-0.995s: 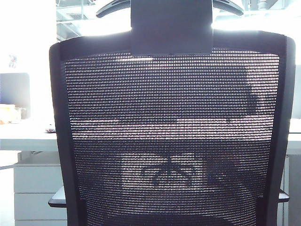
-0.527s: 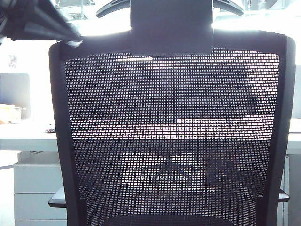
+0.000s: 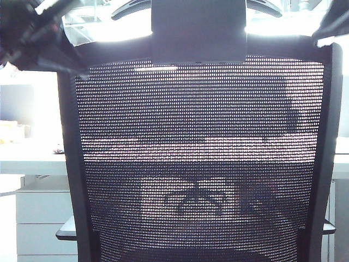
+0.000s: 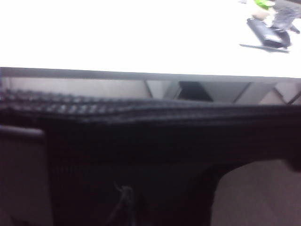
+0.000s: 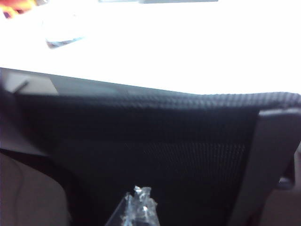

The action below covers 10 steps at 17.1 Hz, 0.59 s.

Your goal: Push the black chair under the table.

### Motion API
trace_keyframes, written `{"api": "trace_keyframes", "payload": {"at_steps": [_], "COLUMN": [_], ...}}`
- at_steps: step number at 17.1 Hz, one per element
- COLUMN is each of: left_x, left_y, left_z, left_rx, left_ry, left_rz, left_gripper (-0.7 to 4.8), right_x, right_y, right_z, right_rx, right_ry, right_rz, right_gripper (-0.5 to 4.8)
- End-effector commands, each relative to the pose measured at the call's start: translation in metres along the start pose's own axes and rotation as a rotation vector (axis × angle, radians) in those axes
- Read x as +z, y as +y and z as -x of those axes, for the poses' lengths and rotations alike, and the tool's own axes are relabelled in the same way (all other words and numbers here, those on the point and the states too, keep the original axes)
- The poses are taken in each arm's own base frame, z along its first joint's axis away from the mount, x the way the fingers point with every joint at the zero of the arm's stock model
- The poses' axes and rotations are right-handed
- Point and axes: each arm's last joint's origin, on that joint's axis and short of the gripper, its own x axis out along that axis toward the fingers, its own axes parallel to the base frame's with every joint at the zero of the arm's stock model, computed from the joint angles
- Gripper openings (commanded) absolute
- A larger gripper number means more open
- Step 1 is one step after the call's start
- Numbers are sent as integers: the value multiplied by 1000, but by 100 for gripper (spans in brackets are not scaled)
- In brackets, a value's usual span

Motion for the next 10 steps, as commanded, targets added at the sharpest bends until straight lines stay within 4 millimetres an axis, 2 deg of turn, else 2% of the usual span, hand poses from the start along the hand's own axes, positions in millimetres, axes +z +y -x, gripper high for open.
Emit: {"api": "trace_keyframes", "payload": {"at_steps": [1,3,6,10], "left_x": [-3,-5,0,4], "left_y": [2,8,18,29], "left_z": [-10,-16,-15,-13], "left_rx": [6,27,71,106], "left_ry": [8,13,-27,-54], "left_rz": [-6,1,11,24], "left_gripper": [-6,-6,-6,-6], "right_x": [4,3,4,4], "right_y": [-4,-12,-29,-35], "right_z": [-9,-18,-31,-43], "right_rx": [-11,-63,-65,-52], "right_ry": [-18,-6,-4,-13], "right_rz": [-4,-15,-43,-52], "right_gripper": [-5,-5,-5,-5]}}
